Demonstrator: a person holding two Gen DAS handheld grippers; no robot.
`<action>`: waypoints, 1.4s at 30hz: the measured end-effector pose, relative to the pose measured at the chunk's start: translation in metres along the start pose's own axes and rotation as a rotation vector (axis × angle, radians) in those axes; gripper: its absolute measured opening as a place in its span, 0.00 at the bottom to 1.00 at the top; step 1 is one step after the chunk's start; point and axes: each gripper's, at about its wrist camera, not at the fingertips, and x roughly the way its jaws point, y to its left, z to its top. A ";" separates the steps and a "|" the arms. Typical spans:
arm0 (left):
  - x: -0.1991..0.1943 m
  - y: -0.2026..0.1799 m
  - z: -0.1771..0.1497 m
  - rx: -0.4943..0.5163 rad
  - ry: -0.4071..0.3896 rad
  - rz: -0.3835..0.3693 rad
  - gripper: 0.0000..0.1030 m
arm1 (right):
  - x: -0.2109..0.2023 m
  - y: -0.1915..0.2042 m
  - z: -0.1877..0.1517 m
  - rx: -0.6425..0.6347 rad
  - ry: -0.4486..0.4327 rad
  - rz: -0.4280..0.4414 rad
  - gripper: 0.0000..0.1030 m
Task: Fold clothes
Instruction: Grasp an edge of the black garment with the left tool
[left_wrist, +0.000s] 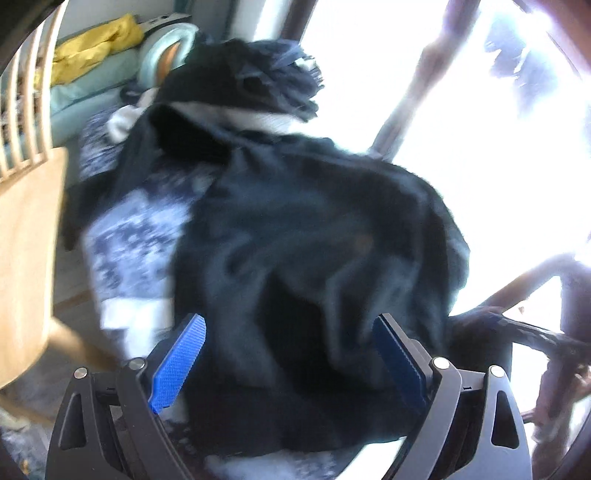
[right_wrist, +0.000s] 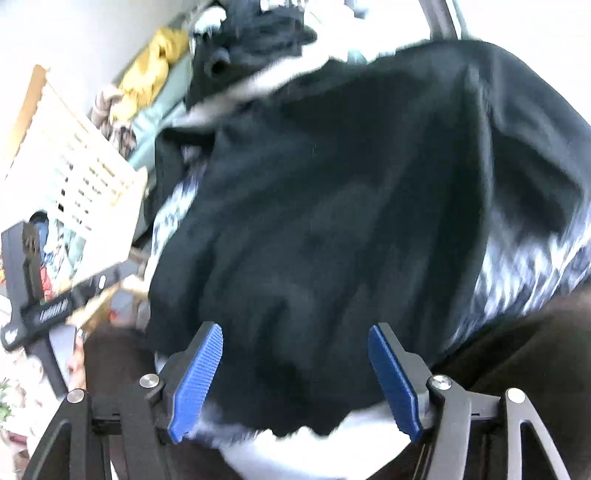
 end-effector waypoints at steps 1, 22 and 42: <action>-0.003 0.001 0.005 -0.001 -0.016 -0.027 0.91 | 0.000 0.002 0.005 -0.003 -0.012 0.010 0.68; 0.123 0.174 0.177 -0.932 -0.011 -0.062 0.94 | 0.108 0.012 0.029 -0.014 0.207 0.165 0.71; 0.051 0.068 0.152 -0.258 -0.269 0.255 0.07 | 0.095 -0.011 0.034 0.078 0.181 0.167 0.71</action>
